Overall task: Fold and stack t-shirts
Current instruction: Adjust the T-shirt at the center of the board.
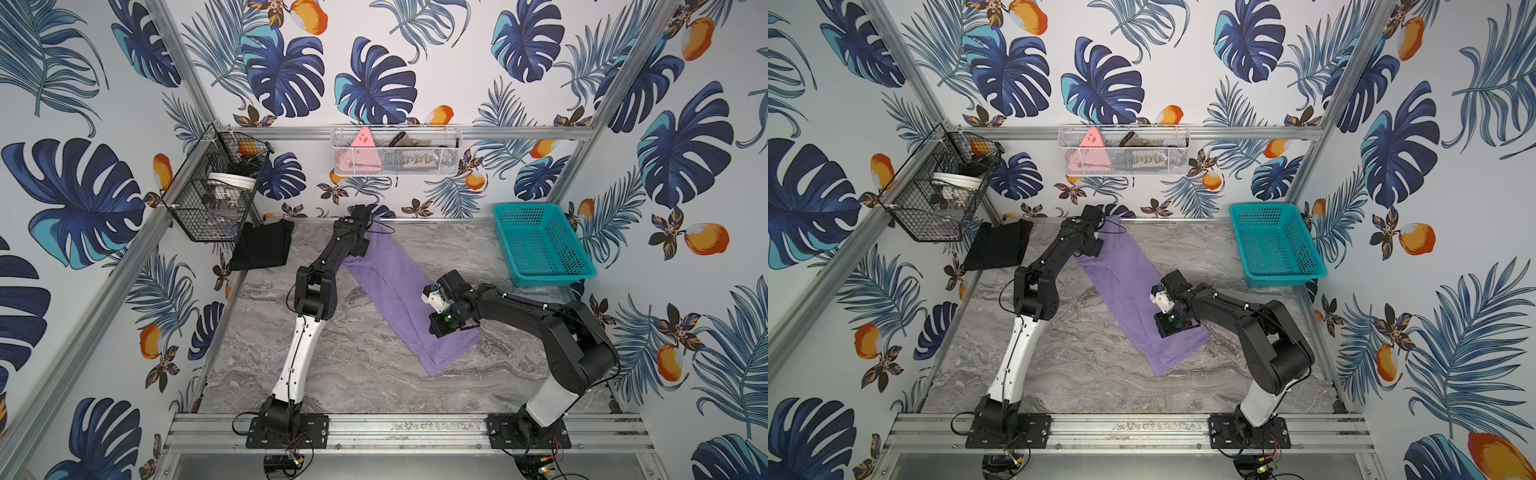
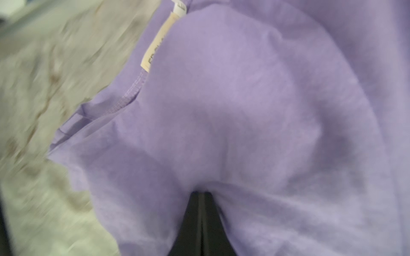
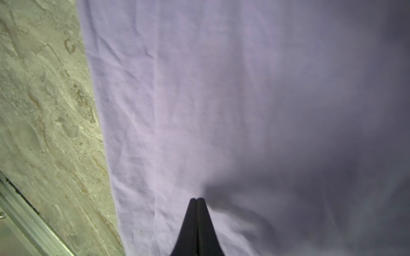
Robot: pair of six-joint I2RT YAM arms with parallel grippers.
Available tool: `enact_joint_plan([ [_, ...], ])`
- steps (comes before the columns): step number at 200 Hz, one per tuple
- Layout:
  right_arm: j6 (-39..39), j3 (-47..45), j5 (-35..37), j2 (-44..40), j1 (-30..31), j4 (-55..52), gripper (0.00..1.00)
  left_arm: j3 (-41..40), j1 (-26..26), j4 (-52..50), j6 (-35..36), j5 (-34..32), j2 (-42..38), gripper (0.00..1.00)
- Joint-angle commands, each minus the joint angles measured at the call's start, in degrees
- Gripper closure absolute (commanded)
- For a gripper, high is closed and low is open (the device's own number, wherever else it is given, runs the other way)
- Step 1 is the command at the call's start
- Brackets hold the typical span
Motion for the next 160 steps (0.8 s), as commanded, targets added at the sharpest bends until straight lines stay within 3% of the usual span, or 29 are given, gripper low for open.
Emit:
enact_joint_plan([
  [1,1.17,1.28,-1.29,-1.18,0.62,0.17,1.0,-0.46,-0.07,1.23,-3.21,5.72,-2.52,1.0],
  [27,-0.01,4.42,0.62,-2.56,0.53,1.18,1.0,-15.56,-0.01,7.79,-3.79,2.21,-18.51,1.0],
  [47,-2.51,6.37,2.21,-2.75,0.33,2.16,1.0,-22.11,0.44,7.84,-5.24,-0.2,-28.38,1.0],
  [59,-4.85,7.16,4.04,-2.31,-0.23,2.53,1.0,-25.19,0.77,5.35,-9.13,2.64,-32.62,1.0],
  [74,-6.78,7.75,5.5,-1.37,-2.68,2.93,1.0,-32.61,-0.26,5.32,-11.91,10.65,-36.76,1.0],
  [122,-9.74,7.85,6.75,2.02,-13.03,2.42,1.0,-48.65,-6.07,7.47,-20.41,24.94,-38.4,1.0],
  [160,-12.12,6.44,8.65,2.46,-14.22,2.17,1.0,-54.31,-10.33,9.81,-24.53,35.75,-34.22,1.0],
])
